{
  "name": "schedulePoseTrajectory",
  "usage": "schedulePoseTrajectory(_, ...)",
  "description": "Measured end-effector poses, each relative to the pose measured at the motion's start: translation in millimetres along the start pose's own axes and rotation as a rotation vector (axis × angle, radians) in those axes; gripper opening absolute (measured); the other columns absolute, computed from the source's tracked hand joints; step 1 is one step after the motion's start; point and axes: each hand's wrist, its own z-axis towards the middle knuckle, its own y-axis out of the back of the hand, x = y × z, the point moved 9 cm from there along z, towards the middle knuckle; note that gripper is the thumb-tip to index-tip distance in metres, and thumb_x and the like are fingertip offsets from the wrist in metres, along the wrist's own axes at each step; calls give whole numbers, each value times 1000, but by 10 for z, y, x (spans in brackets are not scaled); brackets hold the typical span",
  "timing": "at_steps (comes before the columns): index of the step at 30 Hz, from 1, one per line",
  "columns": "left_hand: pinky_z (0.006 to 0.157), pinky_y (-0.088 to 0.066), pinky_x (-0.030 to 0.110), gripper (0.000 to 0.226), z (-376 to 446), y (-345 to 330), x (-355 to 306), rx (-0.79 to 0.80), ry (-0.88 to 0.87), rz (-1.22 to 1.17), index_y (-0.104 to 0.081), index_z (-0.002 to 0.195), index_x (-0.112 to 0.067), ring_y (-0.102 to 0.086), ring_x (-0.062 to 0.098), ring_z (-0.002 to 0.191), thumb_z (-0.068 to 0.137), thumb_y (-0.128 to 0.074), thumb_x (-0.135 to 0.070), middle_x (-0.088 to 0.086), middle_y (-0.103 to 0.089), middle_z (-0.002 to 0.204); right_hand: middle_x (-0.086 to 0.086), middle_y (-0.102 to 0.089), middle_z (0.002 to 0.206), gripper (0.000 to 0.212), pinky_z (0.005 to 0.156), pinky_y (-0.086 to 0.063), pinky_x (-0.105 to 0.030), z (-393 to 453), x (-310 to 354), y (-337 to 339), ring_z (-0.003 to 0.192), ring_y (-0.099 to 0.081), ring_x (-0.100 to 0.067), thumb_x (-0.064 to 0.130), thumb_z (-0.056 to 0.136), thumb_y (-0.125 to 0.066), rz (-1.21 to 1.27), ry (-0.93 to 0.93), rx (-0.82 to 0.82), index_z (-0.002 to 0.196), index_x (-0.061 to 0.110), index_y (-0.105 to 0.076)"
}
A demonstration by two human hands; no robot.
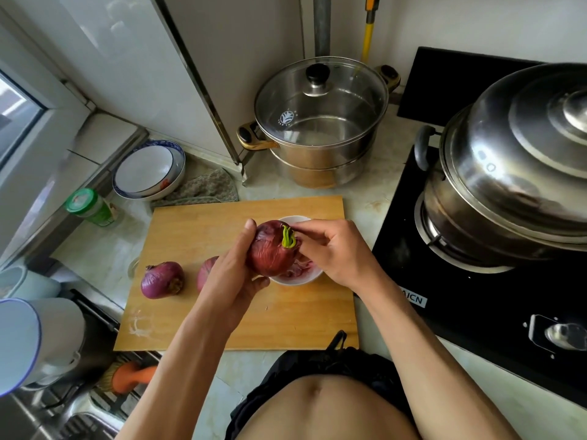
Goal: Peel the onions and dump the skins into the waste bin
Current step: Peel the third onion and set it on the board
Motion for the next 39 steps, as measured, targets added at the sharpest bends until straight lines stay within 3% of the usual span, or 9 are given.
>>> schedulePoseTrajectory(3,71,-46,30,59,6,27,29,-34,31,9,-75,106,-21,-68,12,78,75,-60,-69,5,-77,99,5,-76,103,21,80,-57,-21,-2,55,17,94,-70,2,12,91,-71,-86,34,-24,112,11,-76)
schedulePoseTrajectory(7,75,-46,32,56,9,13,45,-35,68,-10,-74,112,-22,-70,9,74,87,-54,-68,4,-77,100,16,-73,96,34,78,-56,-17,-33,39,-7,92,-72,-2,7,82,-75,15,-49,70,116,12,-74)
schedulePoseTrajectory(12,76,-45,33,51,11,-6,50,-29,84,25,-74,111,-23,-69,10,72,95,-51,-65,3,-77,98,11,-75,92,36,77,-55,-16,-54,42,17,88,-73,-5,5,78,-82,33,-93,129,112,13,-74)
schedulePoseTrajectory(14,76,-45,34,50,6,-2,68,-43,90,30,-74,111,-22,-69,10,71,94,-53,-64,3,-77,95,6,-76,87,29,75,-59,-23,-62,52,16,85,-74,-10,6,78,-80,-12,-100,127,106,12,-77)
schedulePoseTrajectory(16,78,-46,34,51,10,7,84,-57,93,38,-73,113,-21,-69,10,71,94,-54,-64,3,-77,94,-6,-75,82,26,75,-60,-40,-61,73,-9,80,-72,-21,24,74,-74,-131,-80,135,96,11,-77)
schedulePoseTrajectory(18,80,-46,35,50,9,15,88,-70,92,50,-73,113,-22,-69,10,73,94,-54,-64,2,-77,95,-9,-73,78,35,70,-57,-44,-57,89,-30,77,-69,-26,39,71,-63,-246,-59,139,91,12,-75)
schedulePoseTrajectory(23,77,-48,34,51,-20,13,124,-98,88,40,-73,114,-22,-70,14,81,92,-57,-65,3,-78,101,-5,-77,85,20,72,-58,-41,-29,191,34,77,-71,-18,11,81,-68,-355,32,45,98,7,-77)
schedulePoseTrajectory(31,73,-47,31,48,-60,-56,72,-59,106,-106,-74,104,-21,-69,9,66,99,-48,-61,3,-77,89,12,-74,94,37,83,-58,-21,-105,211,4,87,-72,0,13,80,-82,-125,-69,93,116,14,-74)
schedulePoseTrajectory(39,72,-48,30,49,-37,-82,49,-41,112,-121,-73,107,-20,-69,10,66,98,-49,-61,4,-76,88,13,-73,103,27,80,-54,-13,-90,236,58,91,-69,6,10,88,-73,-184,-39,51,114,12,-75)
